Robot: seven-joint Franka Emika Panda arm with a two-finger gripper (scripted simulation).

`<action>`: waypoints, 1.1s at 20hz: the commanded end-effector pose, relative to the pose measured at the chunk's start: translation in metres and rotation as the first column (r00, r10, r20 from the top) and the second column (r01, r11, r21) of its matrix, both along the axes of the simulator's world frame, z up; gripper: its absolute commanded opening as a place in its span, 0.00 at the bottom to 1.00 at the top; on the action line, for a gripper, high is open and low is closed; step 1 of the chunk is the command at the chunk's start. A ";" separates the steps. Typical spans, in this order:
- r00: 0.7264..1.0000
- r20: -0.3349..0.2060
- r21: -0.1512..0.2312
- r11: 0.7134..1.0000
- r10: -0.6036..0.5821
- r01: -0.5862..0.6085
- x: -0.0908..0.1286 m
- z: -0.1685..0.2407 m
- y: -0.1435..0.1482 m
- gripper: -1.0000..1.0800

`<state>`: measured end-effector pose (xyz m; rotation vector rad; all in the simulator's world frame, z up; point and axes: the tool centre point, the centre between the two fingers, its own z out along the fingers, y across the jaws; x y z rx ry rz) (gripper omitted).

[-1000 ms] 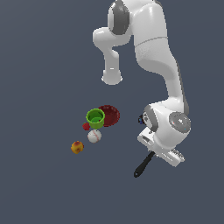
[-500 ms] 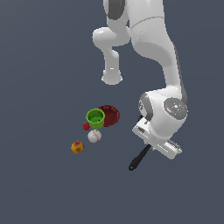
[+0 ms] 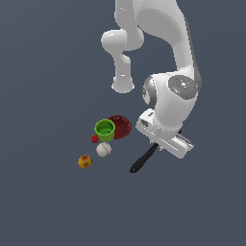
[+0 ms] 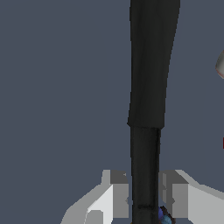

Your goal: Pick up a designated object from a clutter of objects.

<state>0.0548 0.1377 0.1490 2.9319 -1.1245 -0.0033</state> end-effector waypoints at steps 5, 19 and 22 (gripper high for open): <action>1.000 0.002 0.001 1.000 0.000 0.000 -0.022 0.057 -0.033 0.00; 1.000 0.002 0.003 1.000 0.000 0.000 -0.069 0.187 -0.109 0.00; 1.000 0.002 0.003 1.000 0.000 0.000 -0.077 0.210 -0.122 0.00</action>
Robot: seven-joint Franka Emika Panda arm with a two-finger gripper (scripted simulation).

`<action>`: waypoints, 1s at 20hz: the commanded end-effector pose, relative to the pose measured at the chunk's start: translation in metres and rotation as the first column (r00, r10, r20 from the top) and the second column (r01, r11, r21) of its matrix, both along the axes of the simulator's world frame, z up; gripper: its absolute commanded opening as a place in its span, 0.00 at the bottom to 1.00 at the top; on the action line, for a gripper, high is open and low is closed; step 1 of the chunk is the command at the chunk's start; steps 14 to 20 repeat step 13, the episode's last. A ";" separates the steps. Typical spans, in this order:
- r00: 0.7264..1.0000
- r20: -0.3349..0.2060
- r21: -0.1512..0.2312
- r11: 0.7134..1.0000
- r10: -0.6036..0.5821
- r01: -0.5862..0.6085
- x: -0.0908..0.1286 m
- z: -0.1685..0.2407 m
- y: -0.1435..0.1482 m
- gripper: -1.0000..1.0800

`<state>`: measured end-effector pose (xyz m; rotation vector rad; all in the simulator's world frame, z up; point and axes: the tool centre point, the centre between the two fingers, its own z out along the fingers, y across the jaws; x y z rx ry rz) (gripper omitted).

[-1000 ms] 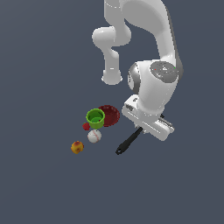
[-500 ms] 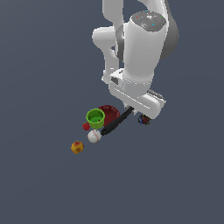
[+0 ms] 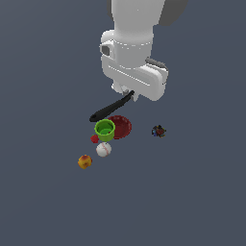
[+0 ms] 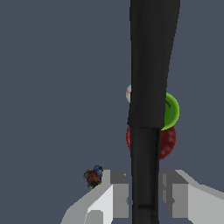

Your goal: Pick up a designated object from a clutter of objects.

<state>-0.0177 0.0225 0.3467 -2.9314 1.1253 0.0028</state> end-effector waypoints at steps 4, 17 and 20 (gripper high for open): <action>1.000 0.001 -0.001 1.000 0.001 -0.001 -0.011 0.035 -0.020 0.00; 1.000 0.001 -0.002 1.000 0.001 -0.001 -0.016 0.055 -0.031 0.00; 1.000 0.001 -0.002 1.000 0.001 -0.001 -0.016 0.055 -0.031 0.00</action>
